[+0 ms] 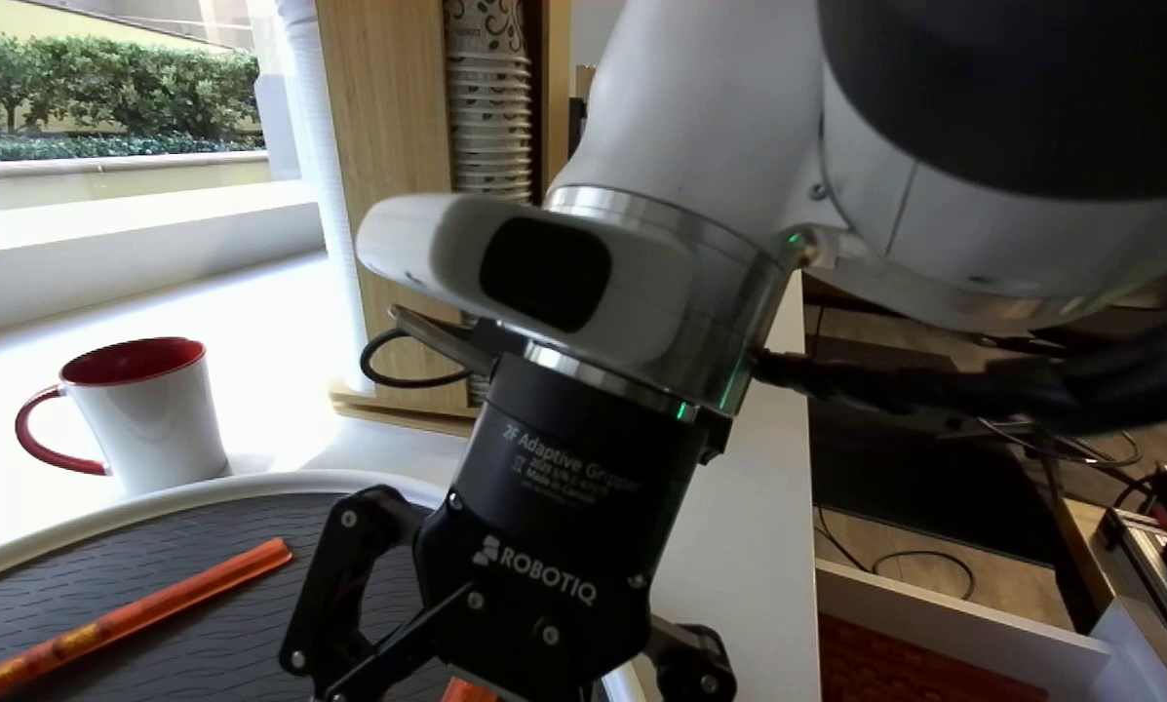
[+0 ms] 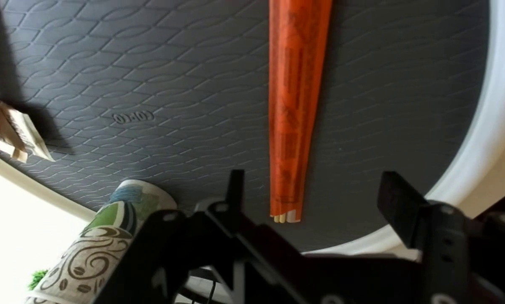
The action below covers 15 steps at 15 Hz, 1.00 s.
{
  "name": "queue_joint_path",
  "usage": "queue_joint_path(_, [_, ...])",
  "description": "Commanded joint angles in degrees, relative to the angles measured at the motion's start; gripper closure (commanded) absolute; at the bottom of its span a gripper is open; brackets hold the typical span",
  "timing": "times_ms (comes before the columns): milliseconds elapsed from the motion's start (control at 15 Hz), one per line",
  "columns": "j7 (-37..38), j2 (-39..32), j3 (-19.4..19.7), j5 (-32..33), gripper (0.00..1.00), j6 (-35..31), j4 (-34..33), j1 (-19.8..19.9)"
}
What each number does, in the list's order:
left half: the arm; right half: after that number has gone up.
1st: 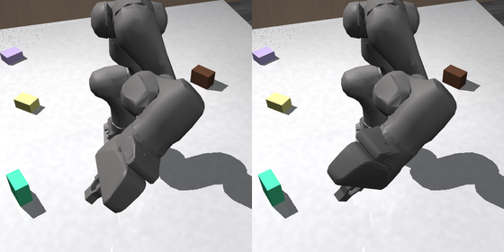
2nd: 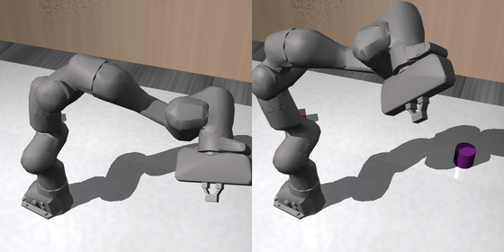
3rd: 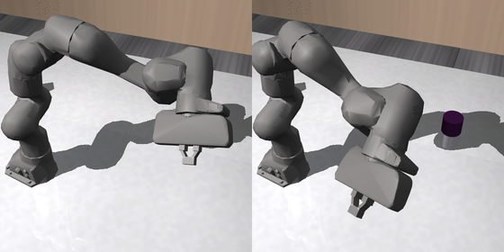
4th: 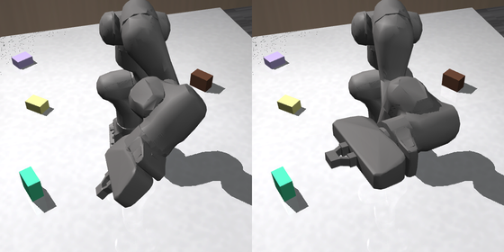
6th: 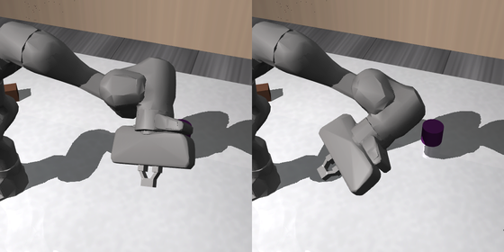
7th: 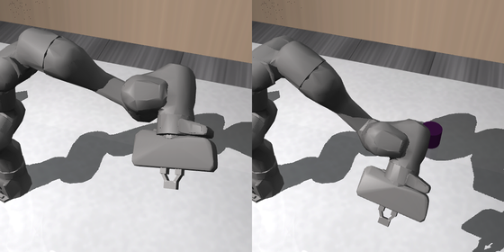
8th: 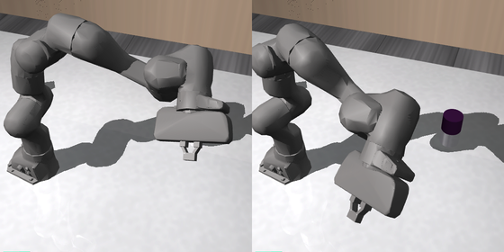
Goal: Pick up the object from the tray and put it in the drawer
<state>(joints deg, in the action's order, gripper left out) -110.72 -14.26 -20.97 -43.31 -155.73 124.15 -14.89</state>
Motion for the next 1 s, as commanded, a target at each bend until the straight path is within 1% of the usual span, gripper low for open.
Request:
queue_joint_path(0, [-5.0,-3.0,-3.3,-5.1,0.22,-1.8,-1.7,3.1])
queue_joint_path(67, [-5.6,-3.5,-3.6,-5.5,0.22,-1.8,-2.0,3.5])
queue_joint_path(267, [-7.8,-4.8,-4.5,-8.2,0.29,-1.4,-2.6,4.8])
queue_joint_path(333, [-8.3,-5.1,-4.5,-8.8,0.37,-1.2,-2.7,5.1])
queue_joint_path(400, [-8.9,-5.5,-4.7,-9.3,0.41,-0.9,-2.8,5.3])
queue_joint_path(467, [-9.4,-5.8,-4.7,-9.7,0.55,-0.5,-2.9,5.5])
queue_joint_path(600, [-10.1,-6.3,-4.9,-10.4,0.76,-0.2,-3.2,5.7])
queue_joint_path(667, [-10.4,-6.5,-5.0,-10.6,0.83,0.2,-3.2,5.9])
queue_joint_path(733, [-10.5,-6.6,-5.0,-10.9,0.88,0.5,-3.3,6.0])
queue_joint_path(933, [-11.1,-6.4,-5.2,-11.5,0.9,1.8,-3.3,6.3])
